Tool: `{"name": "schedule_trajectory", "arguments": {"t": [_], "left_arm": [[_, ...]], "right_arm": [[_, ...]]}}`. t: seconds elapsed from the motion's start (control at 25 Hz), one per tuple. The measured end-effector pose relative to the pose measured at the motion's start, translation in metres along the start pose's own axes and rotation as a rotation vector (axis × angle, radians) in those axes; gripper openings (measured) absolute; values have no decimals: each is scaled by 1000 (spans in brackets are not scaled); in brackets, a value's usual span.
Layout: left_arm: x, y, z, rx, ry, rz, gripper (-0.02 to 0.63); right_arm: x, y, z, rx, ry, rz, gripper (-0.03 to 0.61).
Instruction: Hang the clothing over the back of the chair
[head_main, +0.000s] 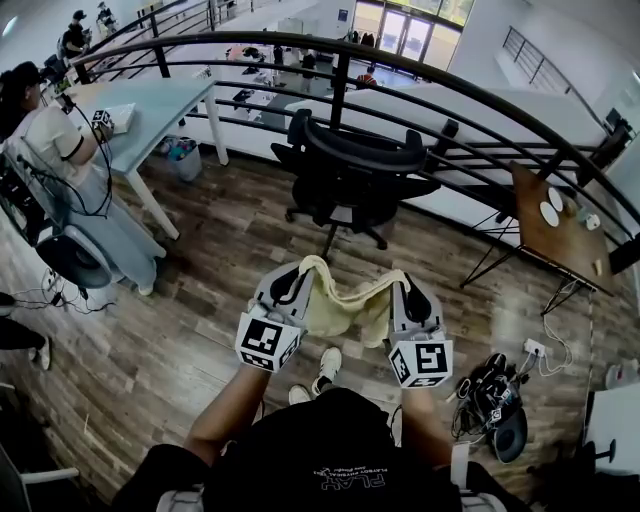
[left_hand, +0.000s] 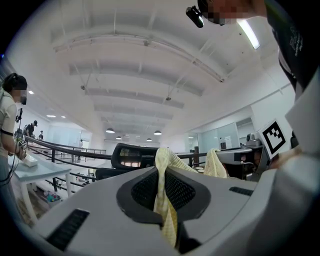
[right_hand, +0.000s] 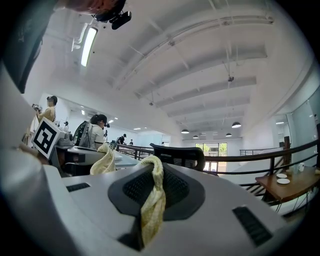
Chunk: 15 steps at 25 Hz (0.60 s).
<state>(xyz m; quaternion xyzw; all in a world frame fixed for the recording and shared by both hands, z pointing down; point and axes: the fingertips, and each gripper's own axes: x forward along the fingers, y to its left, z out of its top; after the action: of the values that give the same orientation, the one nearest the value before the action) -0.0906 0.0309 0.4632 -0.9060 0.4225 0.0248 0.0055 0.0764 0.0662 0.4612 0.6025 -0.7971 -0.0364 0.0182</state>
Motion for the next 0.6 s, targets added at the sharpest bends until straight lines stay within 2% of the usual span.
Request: {"name": "schedule_trajectory", "arguments": {"t": [0.24,0.6], "left_arm": [[31,14,8,-8,-14,-7,23],[78,39,18,25,-21,-3,23]], "right_arm": [[23,-19,1,3,-7,-12,48],[70,-48,11,15,-43,-9,48]]}}
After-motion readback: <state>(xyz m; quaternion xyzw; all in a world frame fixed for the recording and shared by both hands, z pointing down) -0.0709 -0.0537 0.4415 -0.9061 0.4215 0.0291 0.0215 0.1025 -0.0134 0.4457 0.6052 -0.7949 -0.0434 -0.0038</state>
